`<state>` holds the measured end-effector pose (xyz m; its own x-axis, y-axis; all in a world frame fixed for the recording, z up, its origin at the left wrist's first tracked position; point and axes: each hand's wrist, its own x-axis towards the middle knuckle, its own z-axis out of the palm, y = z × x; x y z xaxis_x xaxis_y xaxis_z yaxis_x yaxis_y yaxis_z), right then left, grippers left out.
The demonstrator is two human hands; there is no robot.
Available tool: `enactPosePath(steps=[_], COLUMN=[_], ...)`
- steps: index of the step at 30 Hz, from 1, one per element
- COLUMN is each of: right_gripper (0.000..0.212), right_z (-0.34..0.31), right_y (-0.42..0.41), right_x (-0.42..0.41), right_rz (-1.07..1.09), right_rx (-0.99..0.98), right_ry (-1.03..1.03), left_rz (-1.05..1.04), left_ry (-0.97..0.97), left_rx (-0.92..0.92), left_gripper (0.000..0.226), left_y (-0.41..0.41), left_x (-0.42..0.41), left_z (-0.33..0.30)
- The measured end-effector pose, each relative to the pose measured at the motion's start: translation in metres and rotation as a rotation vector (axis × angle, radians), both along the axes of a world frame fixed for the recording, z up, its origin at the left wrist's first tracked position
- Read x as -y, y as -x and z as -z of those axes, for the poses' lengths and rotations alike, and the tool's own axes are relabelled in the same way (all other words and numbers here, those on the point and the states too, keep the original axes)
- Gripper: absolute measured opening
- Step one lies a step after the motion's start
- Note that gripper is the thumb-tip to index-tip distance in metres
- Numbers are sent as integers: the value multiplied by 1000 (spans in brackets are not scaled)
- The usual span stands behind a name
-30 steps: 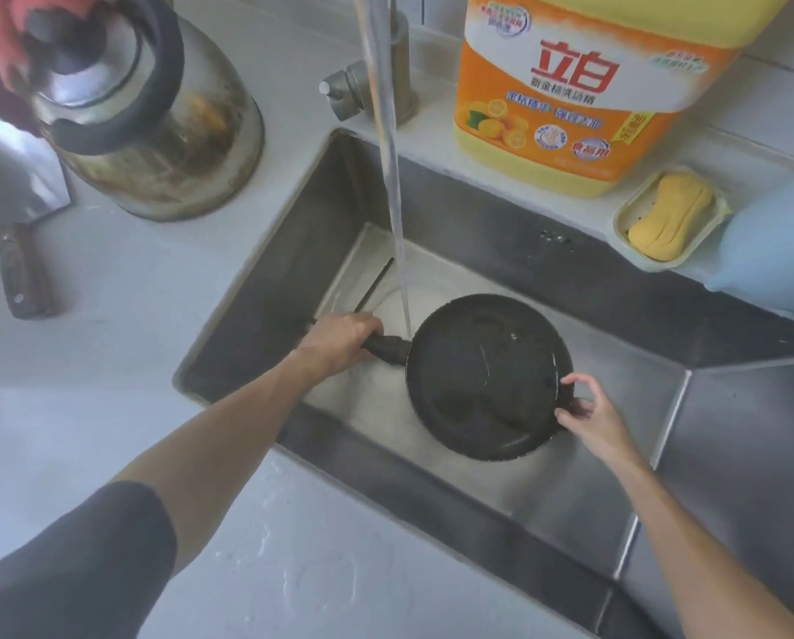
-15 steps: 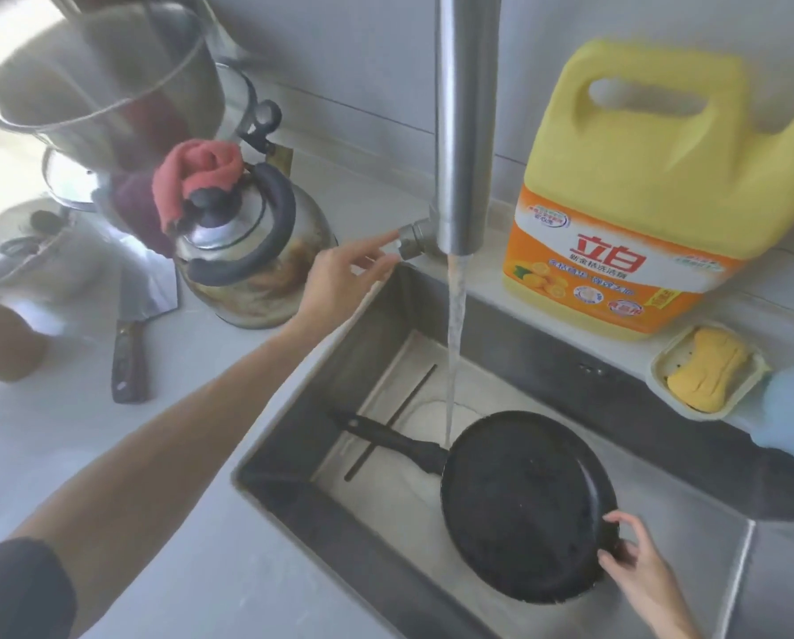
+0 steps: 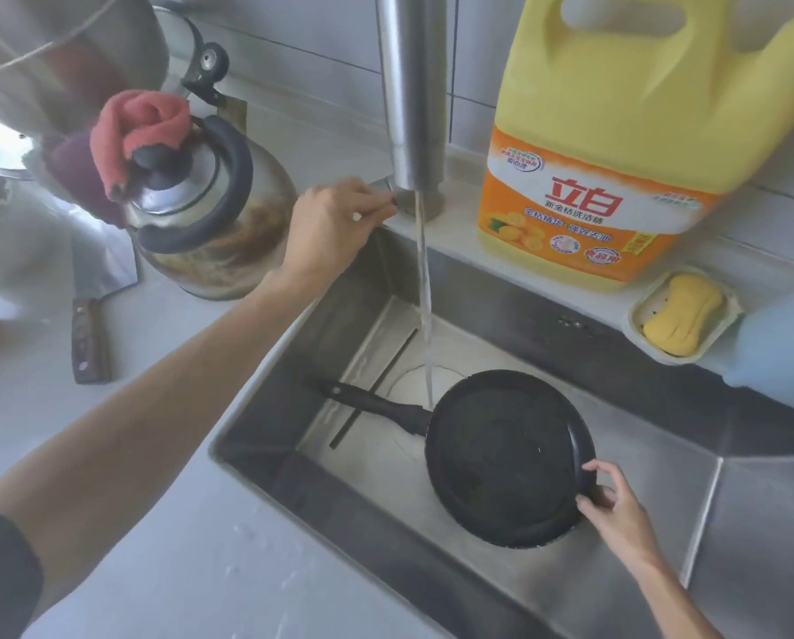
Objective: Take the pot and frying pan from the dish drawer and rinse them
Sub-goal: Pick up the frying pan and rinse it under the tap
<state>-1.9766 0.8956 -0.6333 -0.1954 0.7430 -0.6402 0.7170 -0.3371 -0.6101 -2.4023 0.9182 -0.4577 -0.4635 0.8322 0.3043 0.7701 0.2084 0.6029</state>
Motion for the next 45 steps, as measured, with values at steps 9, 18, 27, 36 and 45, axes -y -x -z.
enactPosePath(steps=[9, 18, 27, 36, 45], right_gripper=[49, 47, 40, 35, 39], right_z=[-6, -5, -60, -156, -196], right_y=[5, -3, -29, -3, 11], right_x=[-5, -3, 3, 6, -3], right_rz=[-47, -23, -31, -120, -101], right_rx=[65, 66, -27, -176, -314], right_ry=[17, 1, -13, -238, -412], left_rz=[300, 537, 498, 302, 194], left_ry=[796, 1165, 619, 530, 210], left_rx=[-35, -300, -171, -123, -316], left_gripper=[47, 30, 25, 32, 27], left_y=[-25, -62, -65, -48, -39], left_x=[82, 101, 149, 191, 186], left_z=[100, 155, 71, 11, -33])
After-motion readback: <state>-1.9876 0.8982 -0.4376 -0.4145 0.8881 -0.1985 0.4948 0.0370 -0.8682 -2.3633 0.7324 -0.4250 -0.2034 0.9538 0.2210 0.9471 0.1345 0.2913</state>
